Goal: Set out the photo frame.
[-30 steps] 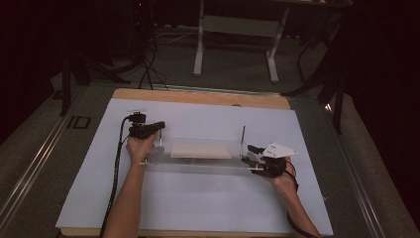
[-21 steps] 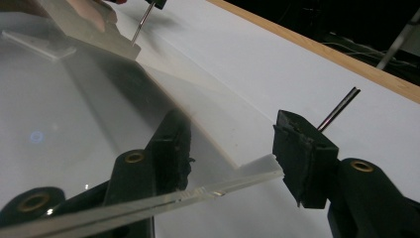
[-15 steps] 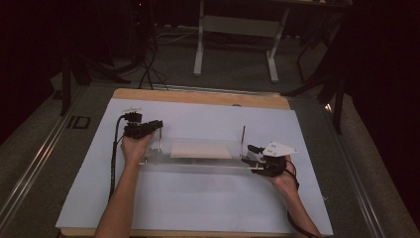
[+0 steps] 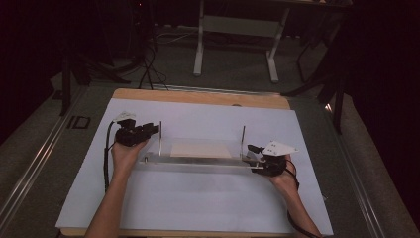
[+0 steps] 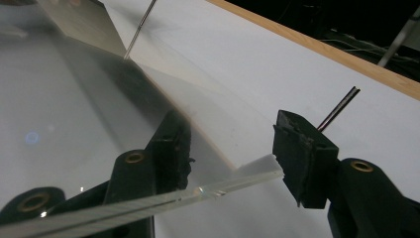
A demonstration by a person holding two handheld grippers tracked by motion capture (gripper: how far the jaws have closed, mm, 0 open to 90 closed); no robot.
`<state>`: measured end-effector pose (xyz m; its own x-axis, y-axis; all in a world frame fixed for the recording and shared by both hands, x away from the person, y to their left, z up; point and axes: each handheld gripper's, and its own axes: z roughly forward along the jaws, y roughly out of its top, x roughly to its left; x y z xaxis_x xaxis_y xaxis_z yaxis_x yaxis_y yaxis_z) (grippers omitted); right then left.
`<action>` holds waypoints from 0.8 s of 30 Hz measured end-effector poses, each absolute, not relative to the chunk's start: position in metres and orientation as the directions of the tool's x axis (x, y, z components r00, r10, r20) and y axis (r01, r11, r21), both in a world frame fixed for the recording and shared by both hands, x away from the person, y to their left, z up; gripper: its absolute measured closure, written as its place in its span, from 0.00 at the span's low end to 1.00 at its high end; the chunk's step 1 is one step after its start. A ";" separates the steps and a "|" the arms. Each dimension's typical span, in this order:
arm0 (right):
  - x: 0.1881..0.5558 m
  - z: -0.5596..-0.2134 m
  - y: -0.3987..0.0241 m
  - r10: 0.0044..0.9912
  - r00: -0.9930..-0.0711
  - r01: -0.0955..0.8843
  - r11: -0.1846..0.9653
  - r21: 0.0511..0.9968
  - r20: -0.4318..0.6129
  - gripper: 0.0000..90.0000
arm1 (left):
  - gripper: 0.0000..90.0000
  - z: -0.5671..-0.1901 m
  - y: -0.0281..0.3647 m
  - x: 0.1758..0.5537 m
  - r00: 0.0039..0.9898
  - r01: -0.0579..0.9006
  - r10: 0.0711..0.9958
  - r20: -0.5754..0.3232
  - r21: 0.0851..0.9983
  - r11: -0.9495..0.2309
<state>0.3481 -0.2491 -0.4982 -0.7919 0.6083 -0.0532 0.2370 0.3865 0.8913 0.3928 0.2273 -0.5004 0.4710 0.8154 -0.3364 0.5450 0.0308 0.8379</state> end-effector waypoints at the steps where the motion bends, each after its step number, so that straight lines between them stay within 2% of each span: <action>1: 0.348 -0.498 -0.249 0.610 -0.791 0.241 0.384 0.891 -0.049 0.53 | 0.68 -0.499 0.230 0.386 0.480 0.533 0.814 -0.327 0.846 0.026; 12: 0.351 -0.495 -0.249 0.617 -0.786 0.256 0.373 0.892 -0.032 0.53 | 0.67 -0.499 0.242 0.354 0.523 0.469 0.808 -0.270 0.883 -0.009; 24: 0.357 -0.489 -0.249 0.628 -0.778 0.278 0.353 0.893 -0.006 0.53 | 0.65 -0.497 0.245 0.343 0.568 0.414 0.789 -0.236 0.910 -0.025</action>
